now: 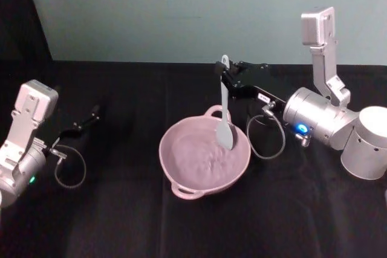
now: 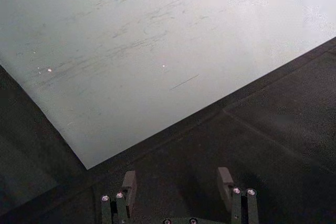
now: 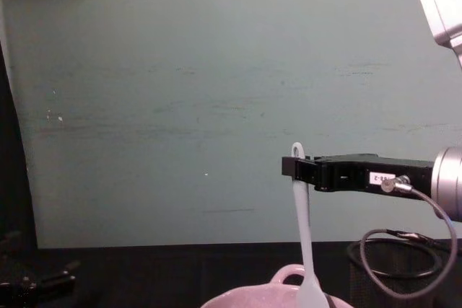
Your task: Use the one hand to pick up the spoon and stir the clear water in the bowl.
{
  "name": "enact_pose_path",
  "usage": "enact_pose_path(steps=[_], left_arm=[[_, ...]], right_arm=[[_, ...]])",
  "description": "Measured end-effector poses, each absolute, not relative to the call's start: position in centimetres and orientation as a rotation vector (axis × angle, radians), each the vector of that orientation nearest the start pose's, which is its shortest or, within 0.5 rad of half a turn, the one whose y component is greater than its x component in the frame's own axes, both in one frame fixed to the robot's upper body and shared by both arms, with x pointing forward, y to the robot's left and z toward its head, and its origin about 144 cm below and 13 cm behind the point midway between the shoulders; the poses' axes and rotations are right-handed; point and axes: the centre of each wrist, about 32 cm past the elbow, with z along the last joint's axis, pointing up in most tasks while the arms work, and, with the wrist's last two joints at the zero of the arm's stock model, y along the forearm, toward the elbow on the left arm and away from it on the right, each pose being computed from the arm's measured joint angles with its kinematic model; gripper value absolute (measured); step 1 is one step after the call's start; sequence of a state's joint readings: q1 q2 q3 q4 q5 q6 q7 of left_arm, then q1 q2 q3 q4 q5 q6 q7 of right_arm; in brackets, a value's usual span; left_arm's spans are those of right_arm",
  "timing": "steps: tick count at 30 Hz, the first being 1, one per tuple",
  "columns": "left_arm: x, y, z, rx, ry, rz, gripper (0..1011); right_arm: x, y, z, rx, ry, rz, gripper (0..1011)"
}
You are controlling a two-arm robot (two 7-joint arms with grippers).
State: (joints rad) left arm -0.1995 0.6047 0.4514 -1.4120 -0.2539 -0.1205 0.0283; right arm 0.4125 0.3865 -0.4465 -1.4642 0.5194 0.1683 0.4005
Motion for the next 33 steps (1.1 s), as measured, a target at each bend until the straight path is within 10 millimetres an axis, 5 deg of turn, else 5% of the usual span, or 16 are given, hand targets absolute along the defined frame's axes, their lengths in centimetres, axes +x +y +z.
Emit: enact_pose_path(steps=[7, 18, 33], left_arm=[[48.9, 31.0, 114.0, 0.305, -0.285, 1.248, 1011], [48.9, 31.0, 114.0, 0.304, -0.285, 1.248, 1011], [48.9, 31.0, 114.0, 0.304, -0.285, 1.248, 1011]], right_arm=[[53.1, -21.4, 123.2, -0.093, 0.006, -0.757, 110], [50.9, -17.4, 123.6, -0.135, -0.018, -0.605, 110], [52.4, -15.7, 122.6, -0.066, 0.021, -0.571, 110]])
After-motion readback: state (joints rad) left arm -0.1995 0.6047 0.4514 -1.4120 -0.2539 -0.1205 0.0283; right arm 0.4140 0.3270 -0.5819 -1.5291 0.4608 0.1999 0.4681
